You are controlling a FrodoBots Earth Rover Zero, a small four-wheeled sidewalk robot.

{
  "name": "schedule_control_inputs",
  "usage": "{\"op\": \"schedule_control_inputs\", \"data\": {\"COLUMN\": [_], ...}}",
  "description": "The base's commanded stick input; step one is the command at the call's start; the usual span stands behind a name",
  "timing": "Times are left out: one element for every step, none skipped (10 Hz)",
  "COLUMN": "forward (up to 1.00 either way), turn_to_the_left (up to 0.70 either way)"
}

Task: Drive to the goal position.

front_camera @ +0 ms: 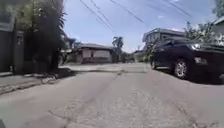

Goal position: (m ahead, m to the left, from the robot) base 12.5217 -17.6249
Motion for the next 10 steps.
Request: {"op": "schedule_control_inputs", "data": {"forward": [1.00,1.00,1.00,1.00,1.00,1.00,1.00,1.00,1.00,1.00], "turn_to_the_left": [0.03,0.03,0.03,0.03,0.03,0.03,0.03,0.03,0.03,0.03]}}
